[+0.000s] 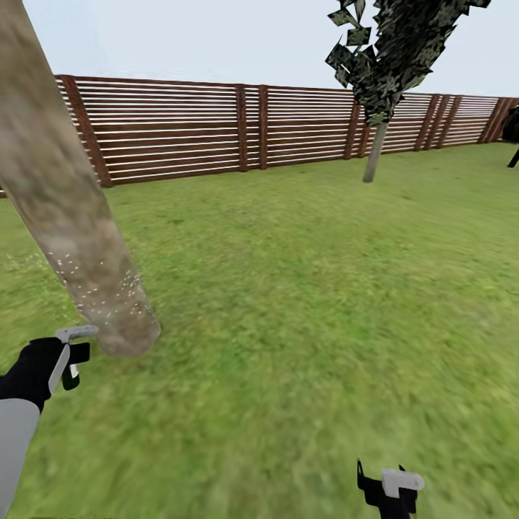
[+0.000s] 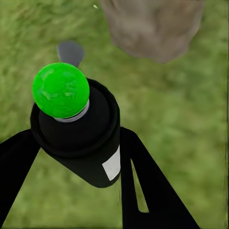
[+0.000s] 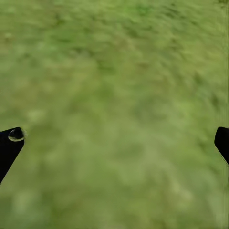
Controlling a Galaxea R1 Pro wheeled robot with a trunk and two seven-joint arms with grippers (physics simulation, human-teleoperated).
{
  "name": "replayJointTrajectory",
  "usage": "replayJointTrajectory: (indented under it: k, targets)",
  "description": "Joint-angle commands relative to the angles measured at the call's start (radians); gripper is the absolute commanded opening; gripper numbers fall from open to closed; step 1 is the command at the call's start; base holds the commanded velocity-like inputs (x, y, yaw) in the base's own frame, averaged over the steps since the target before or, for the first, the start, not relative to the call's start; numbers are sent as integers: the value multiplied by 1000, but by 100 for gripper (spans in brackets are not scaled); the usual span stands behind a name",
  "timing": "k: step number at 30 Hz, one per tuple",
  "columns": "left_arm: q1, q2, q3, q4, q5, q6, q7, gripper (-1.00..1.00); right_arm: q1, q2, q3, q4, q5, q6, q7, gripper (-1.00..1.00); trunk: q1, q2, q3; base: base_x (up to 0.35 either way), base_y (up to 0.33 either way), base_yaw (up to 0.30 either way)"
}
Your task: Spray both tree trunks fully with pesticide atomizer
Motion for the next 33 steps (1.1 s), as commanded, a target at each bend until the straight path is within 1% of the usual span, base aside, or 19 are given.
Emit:
replayJointTrajectory:
  k: [1, 3, 4, 5, 6, 7, 9, 10, 13, 15, 16, 19, 23, 28, 33]
  targets:
    - [-3, -5, -1, -1, -2, 1, 1, -100, 0, 0, 0, 0, 0, 0, 0, 100, 0, 0, 0, 146, -253, 277]
    - [-8, -23, -3, -2, -2, 2, 0, -100, 0, 0, 0, 0, -1, 0, 0, 100, 0, 0, 0, 147, -253, 155]
    - [-10, -28, -3, -29, -3, 8, -2, -100, 0, -1, 0, 0, -1, 0, 0, 100, 0, 0, 0, 151, -253, 34]
    - [-10, -28, -1, -71, -5, 13, -3, -100, 0, -2, 0, 0, -1, 0, 0, 100, 0, 0, 0, 159, -253, 14]
    - [-9, -20, 4, -116, -7, 16, -4, -100, 0, -3, 0, 0, 0, 0, 0, 100, 0, 0, 0, 181, -213, 2]
    - [-5, -16, 5, -122, -7, 16, -4, -100, 0, -3, 0, 0, 0, 0, 0, 100, 0, 0, 0, 161, -137, 1]
    - [2, -17, 3, -125, -7, 15, -3, -100, 0, -3, 0, 0, -1, 0, 0, 100, 0, 0, 0, 48, -40, 0]
    - [4, -23, -2, -126, -7, 14, -3, -100, 0, -1, 0, 0, -1, 0, 0, 100, 0, 0, 0, 9, -8, 59]
    - [-5, -35, -4, -129, -5, 15, -3, -100, 0, 0, 0, 0, -1, 0, 0, 100, 0, 0, 0, 3, -2, 209]
    - [-11, -34, -3, -137, -5, 17, -3, -100, 0, 0, 0, 0, -1, 0, 0, 100, 0, 0, 0, 0, 0, 274]
    - [-11, -29, 0, -171, -6, 19, -4, -100, 0, 0, 0, 0, -1, 0, 0, 100, 0, 0, 0, 0, 0, 277]
    - [0, -30, 0, -215, -6, 20, -5, -100, 0, 0, 0, 0, -1, 0, 0, 100, 0, 0, 0, 0, 0, 278]
    - [4, -32, -5, -223, -6, 18, -5, -100, 0, 0, -1, 0, -1, 0, 0, 100, 0, 0, 0, 48, -78, 99]
    - [4, -32, -2, -223, -7, 17, -5, -100, 0, -1, -1, 0, -1, 0, 0, 100, 0, 0, 0, 70, -250, 6]
    - [4, -35, -2, -223, -3, 16, -3, -100, 0, -1, 0, 0, -1, 0, 0, 100, 0, 0, 0, -26, -265, 236]
